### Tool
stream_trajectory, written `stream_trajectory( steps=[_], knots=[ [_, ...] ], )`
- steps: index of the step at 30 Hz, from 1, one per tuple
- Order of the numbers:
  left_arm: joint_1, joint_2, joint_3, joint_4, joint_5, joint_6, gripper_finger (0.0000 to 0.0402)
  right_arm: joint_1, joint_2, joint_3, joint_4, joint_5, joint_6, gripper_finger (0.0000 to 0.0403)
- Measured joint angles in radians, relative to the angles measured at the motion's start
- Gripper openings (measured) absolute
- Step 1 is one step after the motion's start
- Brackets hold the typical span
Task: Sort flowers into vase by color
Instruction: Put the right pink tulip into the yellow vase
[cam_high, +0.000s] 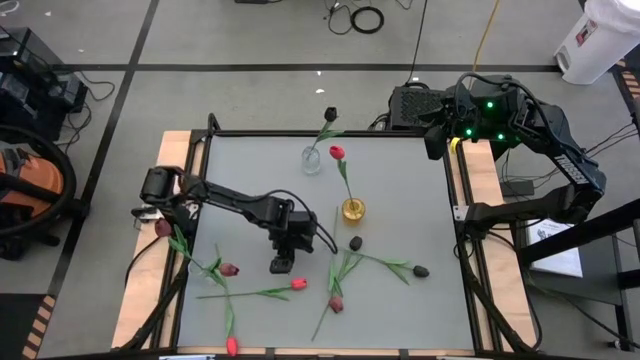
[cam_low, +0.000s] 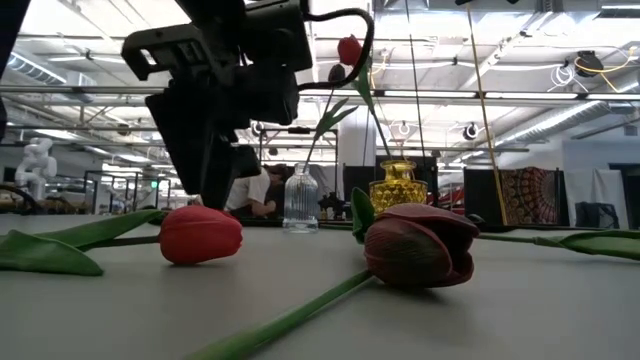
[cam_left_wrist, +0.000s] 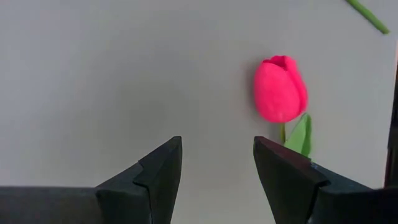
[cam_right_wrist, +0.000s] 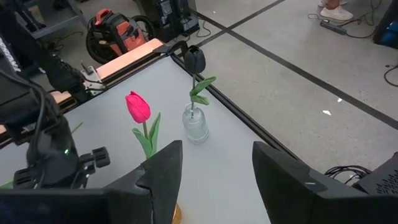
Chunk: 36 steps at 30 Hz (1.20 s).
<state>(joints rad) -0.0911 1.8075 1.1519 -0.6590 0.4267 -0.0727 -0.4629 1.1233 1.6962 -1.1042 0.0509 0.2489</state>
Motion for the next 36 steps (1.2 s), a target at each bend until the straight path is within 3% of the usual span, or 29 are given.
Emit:
stream_trajectory(
  steps=[12, 17, 23, 28, 36],
  knots=[
    [-0.055, 0.036, 0.0, 0.056, 0.055, 0.0, 0.0205, 0.0, 0.0, 0.0, 0.0, 0.0, 0.0, 0.0187],
    [-0.054, 0.036, 0.0, 0.044, 0.154, -0.021, 0.0205, 0.0, 0.0, 0.0, 0.0, 0.0, 0.0, 0.0187],
    [-0.06, 0.036, 0.0, 0.04, 0.171, -0.075, 0.0205, 0.0, 0.0, 0.0, 0.0, 0.0, 0.0, 0.0187],
    [-0.061, 0.036, 0.0, 0.04, 0.158, -0.123, 0.0205, 0.0, 0.0, 0.0, 0.0, 0.0, 0.0, 0.0187],
    [-0.061, 0.036, 0.0, 0.046, 0.041, -0.119, 0.0205, 0.0, 0.0, 0.0, 0.0, 0.0, 0.0, 0.0187]
  ],
)
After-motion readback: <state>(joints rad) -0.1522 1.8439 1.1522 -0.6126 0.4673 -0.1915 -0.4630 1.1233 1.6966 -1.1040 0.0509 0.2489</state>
